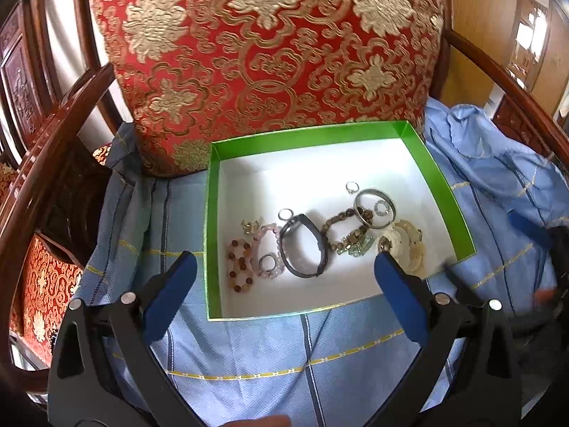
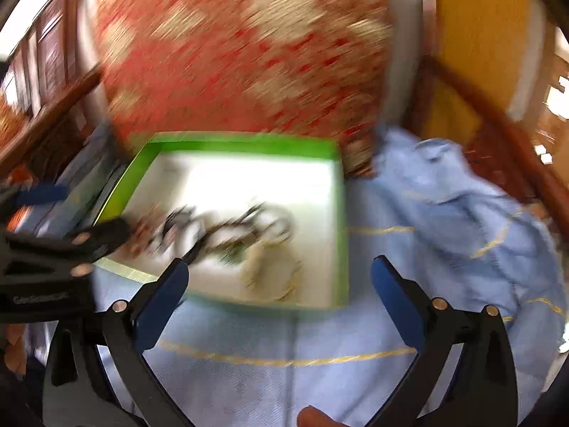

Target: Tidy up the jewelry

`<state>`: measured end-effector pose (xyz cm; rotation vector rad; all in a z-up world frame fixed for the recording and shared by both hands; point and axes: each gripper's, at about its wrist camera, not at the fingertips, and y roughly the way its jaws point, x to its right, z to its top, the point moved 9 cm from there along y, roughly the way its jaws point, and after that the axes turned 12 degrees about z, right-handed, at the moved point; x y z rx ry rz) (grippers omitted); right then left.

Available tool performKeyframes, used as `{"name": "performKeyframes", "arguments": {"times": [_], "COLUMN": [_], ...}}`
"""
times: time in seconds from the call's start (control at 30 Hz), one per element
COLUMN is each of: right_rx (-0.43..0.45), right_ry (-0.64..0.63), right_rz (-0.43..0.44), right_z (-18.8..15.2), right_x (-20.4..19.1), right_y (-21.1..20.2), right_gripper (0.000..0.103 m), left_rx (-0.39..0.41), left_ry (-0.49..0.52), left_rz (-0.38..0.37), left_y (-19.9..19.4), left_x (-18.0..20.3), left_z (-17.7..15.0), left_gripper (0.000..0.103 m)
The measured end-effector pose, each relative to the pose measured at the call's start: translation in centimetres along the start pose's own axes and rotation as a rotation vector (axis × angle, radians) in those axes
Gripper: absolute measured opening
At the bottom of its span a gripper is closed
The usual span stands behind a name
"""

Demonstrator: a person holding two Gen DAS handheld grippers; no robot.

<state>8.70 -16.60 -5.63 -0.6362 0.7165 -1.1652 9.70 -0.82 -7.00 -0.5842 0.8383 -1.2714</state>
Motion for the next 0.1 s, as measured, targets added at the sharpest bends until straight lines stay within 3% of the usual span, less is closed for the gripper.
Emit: {"name": "performKeyframes", "arguments": {"times": [0.1], "right_rx": [0.053], "right_ry": [0.104], "right_rz": [-0.124], "right_z": [0.5], "right_x": [5.2], "right_y": [-1.2], "right_gripper": [0.1], "left_rx": [-0.013], "left_ry": [-0.051], "left_rz": [-0.012], "left_y": [-0.1], "left_x": [-1.3], "left_z": [0.3], "left_gripper": [0.099]}}
